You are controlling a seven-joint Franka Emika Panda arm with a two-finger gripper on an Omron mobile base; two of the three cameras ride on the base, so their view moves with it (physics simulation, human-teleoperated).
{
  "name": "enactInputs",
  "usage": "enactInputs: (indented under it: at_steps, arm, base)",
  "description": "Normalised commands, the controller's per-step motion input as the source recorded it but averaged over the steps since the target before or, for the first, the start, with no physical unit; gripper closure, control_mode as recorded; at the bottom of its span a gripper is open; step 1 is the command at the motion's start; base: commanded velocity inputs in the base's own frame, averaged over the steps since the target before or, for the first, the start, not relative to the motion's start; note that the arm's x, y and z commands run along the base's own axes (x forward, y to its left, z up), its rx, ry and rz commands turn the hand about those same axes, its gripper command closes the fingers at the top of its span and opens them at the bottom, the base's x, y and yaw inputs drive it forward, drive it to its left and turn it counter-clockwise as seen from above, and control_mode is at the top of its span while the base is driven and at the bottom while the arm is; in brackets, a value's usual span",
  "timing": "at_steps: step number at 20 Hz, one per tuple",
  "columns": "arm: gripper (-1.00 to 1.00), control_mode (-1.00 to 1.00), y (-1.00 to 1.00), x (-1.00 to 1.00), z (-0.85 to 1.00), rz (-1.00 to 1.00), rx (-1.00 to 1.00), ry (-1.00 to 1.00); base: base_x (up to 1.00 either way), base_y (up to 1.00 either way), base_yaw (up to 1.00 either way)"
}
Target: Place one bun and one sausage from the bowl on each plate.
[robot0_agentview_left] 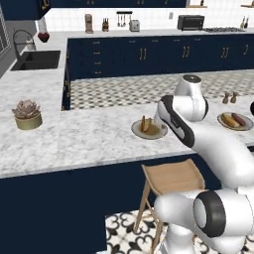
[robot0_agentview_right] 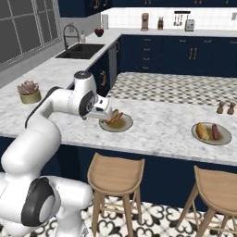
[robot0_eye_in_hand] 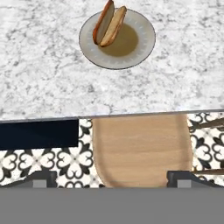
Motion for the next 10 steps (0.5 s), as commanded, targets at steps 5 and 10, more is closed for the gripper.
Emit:
enactInputs:
  at_steps: [5, 10]
  arm:
    - [-1.0, 1.0, 0.0, 0.0, 0.0, 0.0, 0.0, 0.0]
    - [-1.0, 1.0, 0.0, 0.0, 0.0, 0.0, 0.0, 0.0]
  base:
    - [-0.15, -0.96, -0.07]
    - [0.0, -1.0, -0.08]
